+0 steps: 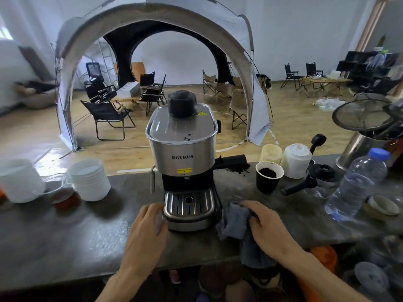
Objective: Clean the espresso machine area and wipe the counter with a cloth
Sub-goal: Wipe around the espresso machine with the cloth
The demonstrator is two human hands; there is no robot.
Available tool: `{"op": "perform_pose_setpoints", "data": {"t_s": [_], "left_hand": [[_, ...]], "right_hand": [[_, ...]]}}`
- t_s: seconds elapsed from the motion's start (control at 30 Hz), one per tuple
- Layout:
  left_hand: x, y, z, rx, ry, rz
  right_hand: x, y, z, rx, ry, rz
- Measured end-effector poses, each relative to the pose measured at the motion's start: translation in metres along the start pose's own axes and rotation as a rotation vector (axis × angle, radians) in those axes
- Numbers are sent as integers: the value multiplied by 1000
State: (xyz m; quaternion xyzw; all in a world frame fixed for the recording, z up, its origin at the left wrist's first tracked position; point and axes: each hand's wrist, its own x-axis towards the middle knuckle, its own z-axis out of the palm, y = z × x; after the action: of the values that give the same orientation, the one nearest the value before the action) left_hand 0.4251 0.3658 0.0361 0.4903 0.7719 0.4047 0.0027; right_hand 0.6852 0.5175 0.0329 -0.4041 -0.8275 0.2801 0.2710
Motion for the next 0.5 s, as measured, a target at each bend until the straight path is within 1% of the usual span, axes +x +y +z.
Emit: {"op": "perform_pose_setpoints", "data": {"t_s": [0.07,0.17,0.27,0.33,0.43,0.5], "left_hand": [[11,-9,-9,-30,39,-33],[25,-15,-22,-82,78,-43],[32,-19,-33,-125,93,-28],[33,-20,-40,-149,98,4],[35,-18,-50,-192,89,79],[39,-11,-58,-248,85,145]], "right_hand": [[13,-35,12,-2,38,-72],[33,-84,51,-108,-14,-140],[34,-101,96,-311,-121,-89],[25,-98,106,-408,-160,-54],[13,-98,93,-355,-213,-51],[3,-108,72,-220,-228,-41]]}}
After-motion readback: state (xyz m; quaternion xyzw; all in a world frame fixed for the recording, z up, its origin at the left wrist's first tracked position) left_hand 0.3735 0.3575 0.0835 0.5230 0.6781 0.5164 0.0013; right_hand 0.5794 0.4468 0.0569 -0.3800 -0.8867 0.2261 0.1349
